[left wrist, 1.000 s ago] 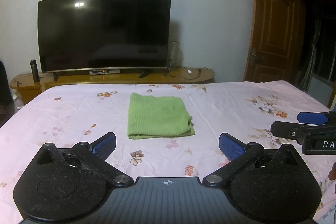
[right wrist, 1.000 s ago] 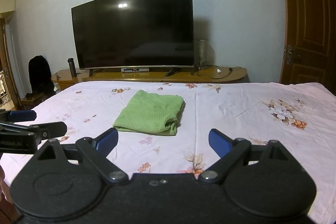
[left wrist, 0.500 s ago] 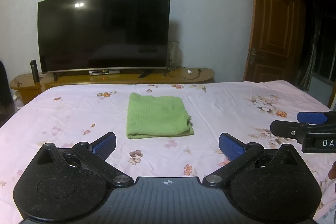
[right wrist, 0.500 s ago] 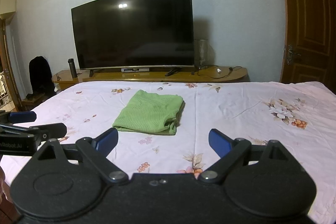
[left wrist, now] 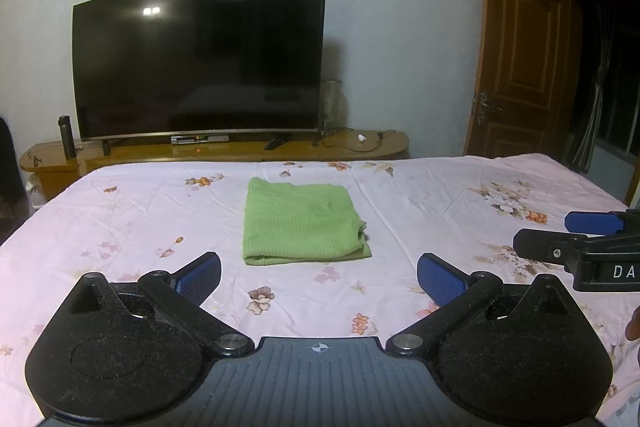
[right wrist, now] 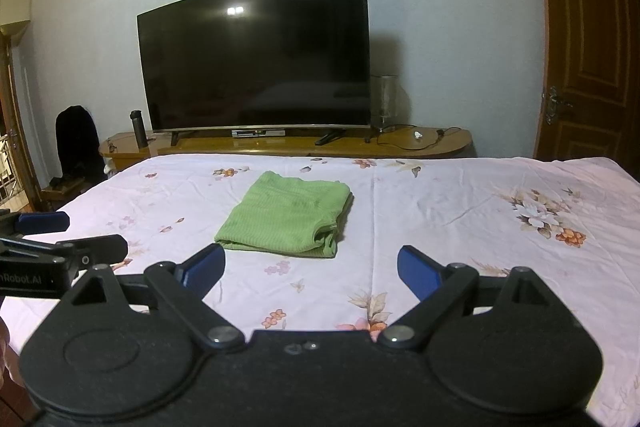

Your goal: Fold small clothes

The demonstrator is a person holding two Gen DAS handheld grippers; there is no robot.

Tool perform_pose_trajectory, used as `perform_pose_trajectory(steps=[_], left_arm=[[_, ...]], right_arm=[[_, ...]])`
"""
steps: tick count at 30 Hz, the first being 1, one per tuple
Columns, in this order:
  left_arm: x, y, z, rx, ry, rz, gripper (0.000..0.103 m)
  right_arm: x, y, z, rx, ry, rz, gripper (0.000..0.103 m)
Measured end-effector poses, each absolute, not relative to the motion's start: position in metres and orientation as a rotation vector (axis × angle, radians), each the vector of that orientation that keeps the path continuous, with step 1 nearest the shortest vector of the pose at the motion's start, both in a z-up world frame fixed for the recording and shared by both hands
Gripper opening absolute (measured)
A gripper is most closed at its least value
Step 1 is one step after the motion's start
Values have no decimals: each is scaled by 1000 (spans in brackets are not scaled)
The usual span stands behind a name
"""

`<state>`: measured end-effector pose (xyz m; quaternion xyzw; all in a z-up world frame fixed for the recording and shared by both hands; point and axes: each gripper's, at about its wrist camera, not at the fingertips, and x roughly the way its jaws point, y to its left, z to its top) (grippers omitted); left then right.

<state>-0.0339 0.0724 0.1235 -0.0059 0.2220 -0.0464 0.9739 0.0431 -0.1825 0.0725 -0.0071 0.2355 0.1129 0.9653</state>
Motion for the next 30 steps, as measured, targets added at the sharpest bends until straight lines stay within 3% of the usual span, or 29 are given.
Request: perform_pose_trajectory(steps=[30], left_arm=[[-39, 73, 126, -5, 393, -94, 103]], right_arm=[[50, -182, 70, -33, 479, 233, 93]])
